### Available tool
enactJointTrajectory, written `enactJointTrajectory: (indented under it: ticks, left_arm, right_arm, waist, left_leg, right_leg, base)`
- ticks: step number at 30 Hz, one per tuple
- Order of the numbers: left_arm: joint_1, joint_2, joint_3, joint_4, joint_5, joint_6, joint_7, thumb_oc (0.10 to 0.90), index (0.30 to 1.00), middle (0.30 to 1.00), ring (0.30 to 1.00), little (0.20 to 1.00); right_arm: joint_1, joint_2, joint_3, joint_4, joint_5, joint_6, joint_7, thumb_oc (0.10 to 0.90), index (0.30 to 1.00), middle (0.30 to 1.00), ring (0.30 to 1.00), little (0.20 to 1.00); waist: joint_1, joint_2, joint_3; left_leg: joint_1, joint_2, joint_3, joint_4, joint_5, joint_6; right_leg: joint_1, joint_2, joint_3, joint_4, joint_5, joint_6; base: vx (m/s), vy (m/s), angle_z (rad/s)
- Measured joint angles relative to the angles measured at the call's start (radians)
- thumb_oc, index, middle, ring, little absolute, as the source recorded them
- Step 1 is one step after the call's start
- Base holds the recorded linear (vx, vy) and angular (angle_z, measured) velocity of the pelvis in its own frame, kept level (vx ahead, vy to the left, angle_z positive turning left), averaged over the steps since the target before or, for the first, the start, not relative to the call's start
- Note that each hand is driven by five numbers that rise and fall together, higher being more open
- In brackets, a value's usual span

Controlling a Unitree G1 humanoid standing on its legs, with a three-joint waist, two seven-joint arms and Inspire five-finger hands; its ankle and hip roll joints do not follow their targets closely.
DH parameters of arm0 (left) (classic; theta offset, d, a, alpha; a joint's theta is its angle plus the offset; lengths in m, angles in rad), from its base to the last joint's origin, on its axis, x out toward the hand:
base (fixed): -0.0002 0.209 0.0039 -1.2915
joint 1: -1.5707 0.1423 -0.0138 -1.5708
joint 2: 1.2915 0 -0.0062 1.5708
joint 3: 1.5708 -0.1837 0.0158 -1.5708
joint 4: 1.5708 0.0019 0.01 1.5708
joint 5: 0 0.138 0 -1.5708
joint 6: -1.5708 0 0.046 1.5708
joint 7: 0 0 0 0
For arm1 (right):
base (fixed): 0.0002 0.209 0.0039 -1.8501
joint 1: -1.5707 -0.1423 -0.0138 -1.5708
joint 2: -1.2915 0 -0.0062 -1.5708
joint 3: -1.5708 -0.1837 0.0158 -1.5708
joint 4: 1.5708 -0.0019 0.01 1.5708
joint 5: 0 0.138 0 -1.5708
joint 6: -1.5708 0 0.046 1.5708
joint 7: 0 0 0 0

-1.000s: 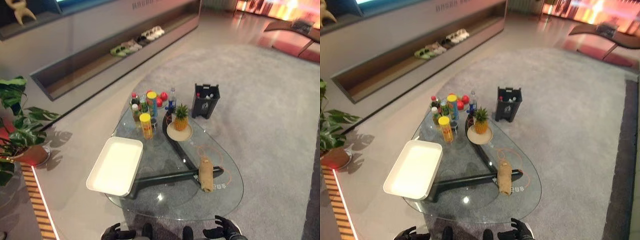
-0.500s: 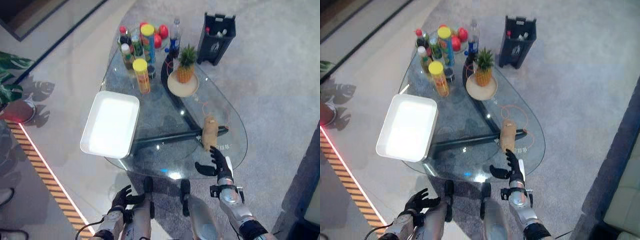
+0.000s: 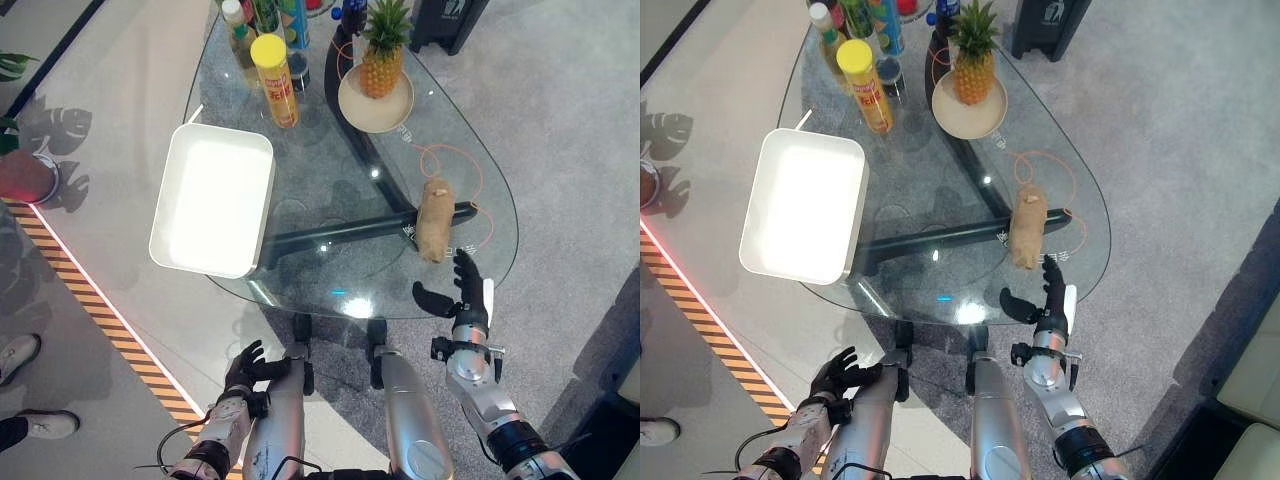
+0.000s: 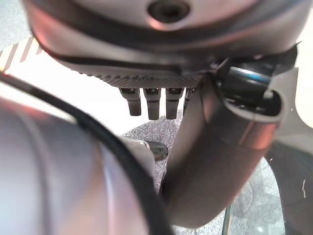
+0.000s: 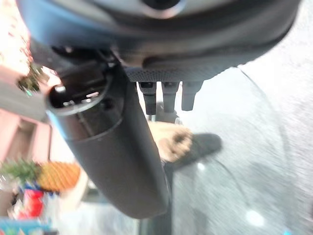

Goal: Wipe the table with a cloth and put it in the basket.

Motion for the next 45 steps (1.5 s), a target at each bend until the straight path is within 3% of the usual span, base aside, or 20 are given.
enactJointTrajectory:
  ticks: [9,21,33,45]
  left_arm:
    - [-0.027,-0.001,-0.011,-0.009,-0.018,0.002,0.014,0.800,0.900,0.900,0.900,0.900]
    - [-0.051,0.002,-0.039,-0.061,-0.063,-0.002,0.042,0.800,0.900,0.900,0.900,0.900]
    - [-0.088,0.008,-0.046,-0.080,-0.092,-0.002,0.060,0.800,0.900,0.900,0.900,0.900]
    - [-0.117,0.021,-0.082,-0.081,-0.130,-0.024,0.061,0.800,0.900,0.900,0.900,0.900]
  right_arm:
    - [-0.115,0.009,0.000,-0.021,0.000,0.006,-0.080,0.800,0.900,0.900,0.900,0.900]
    - [-0.261,0.006,-0.001,-0.023,0.008,0.092,-0.161,0.800,0.900,0.900,0.900,0.900]
    - [-0.379,-0.016,-0.027,0.015,0.062,0.141,-0.314,0.800,0.900,0.900,0.900,0.900]
    - [-0.475,-0.047,-0.046,0.085,0.102,0.200,-0.361,0.800,0.900,0.900,0.900,0.900]
  waist:
    - [0.002,0.012,0.005]
    - [0.024,0.031,0.011]
    - [0.028,0.031,0.013]
    - [0.029,0.031,0.014]
  left_leg:
    - [-0.074,-0.009,0.000,0.040,-0.004,0.004]
    - [-0.192,-0.011,0.012,0.078,-0.004,0.004]
    - [-0.288,-0.015,0.011,0.119,-0.005,0.006]
    - [-0.352,-0.017,0.010,0.122,0.002,0.012]
  right_leg:
    - [-0.085,-0.011,0.004,0.063,-0.013,-0.004]
    - [-0.209,-0.010,0.024,0.099,-0.009,-0.008]
    - [-0.299,-0.015,0.025,0.130,-0.007,-0.007]
    - [-0.360,-0.016,0.027,0.131,0.003,0.000]
  base:
    - [0.03,0.025,0.01]
    - [0.02,0.042,-0.03]
    - [0.00,0.002,0.00]
    - [0.00,0.000,0.00]
